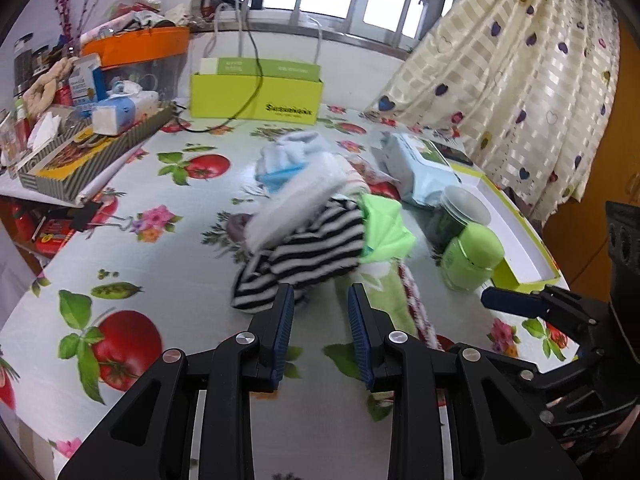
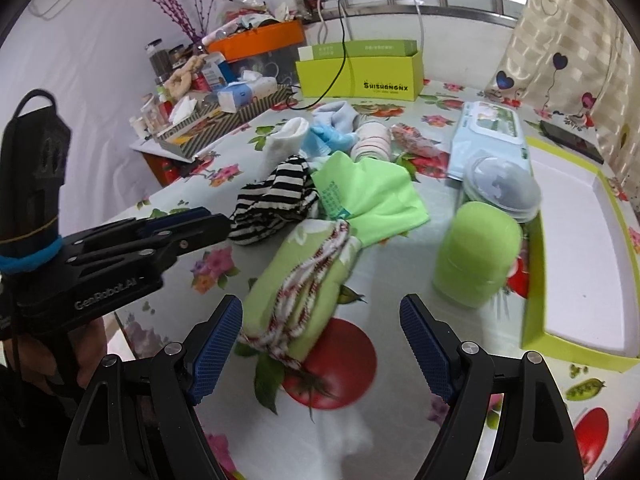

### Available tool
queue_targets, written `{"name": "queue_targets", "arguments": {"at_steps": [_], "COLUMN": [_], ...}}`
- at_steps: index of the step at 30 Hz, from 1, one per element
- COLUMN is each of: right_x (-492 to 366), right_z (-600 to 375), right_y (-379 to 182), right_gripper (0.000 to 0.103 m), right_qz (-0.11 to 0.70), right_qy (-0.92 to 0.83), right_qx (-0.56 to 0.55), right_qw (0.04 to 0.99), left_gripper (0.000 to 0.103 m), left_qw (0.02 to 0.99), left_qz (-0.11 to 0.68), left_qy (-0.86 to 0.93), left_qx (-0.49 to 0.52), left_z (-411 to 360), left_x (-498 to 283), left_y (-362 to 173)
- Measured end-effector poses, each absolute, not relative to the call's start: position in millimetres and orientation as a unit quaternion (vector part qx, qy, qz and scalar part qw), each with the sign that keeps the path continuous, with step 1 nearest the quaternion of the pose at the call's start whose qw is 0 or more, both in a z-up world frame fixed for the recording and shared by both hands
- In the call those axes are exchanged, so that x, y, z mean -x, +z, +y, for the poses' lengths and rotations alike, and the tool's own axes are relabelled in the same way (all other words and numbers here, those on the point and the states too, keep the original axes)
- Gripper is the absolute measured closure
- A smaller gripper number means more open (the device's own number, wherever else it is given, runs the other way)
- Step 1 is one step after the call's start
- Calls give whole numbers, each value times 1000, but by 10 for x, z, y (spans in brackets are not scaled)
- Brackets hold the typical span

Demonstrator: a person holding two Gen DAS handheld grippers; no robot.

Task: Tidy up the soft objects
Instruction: 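Grasp the light green rope-trimmed cloth with the right tool while the left tool reaches the white cloth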

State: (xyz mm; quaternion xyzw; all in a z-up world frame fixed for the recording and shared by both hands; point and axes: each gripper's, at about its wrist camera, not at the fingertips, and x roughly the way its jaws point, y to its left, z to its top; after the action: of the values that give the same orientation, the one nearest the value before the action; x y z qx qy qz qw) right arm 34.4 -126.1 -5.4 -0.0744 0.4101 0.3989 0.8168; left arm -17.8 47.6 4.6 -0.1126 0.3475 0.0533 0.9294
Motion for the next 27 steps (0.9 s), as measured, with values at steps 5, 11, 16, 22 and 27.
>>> {"name": "queue_targets", "arguments": {"at_steps": [5,11,16,22,27], "right_x": [-402,-516,-570,-522,-483], "right_z": [-1063,-832,-789,-883,-1048], "right_y": [-117,-311,-401,-318,-201], "right_gripper": [21,27,56,68,68], "right_qz": [423,453,463,446,434], "right_qy": [402,386,387,389,391], "right_qx": [73,84,79,88,83], "right_qw": [809,799,793,801,807], "left_gripper": [74,74,74,66,60], "left_qw": [927,927,927,929,931], "left_qz": [345,341,339,333,332], "left_qy": [59,59,50,34,16], "left_qx": [131,142,150,156,150], "left_z": [681,895,1000,1047,1015], "left_x": [182,127,32,-165,-298], "left_y": [31,10,15,40,42]}}
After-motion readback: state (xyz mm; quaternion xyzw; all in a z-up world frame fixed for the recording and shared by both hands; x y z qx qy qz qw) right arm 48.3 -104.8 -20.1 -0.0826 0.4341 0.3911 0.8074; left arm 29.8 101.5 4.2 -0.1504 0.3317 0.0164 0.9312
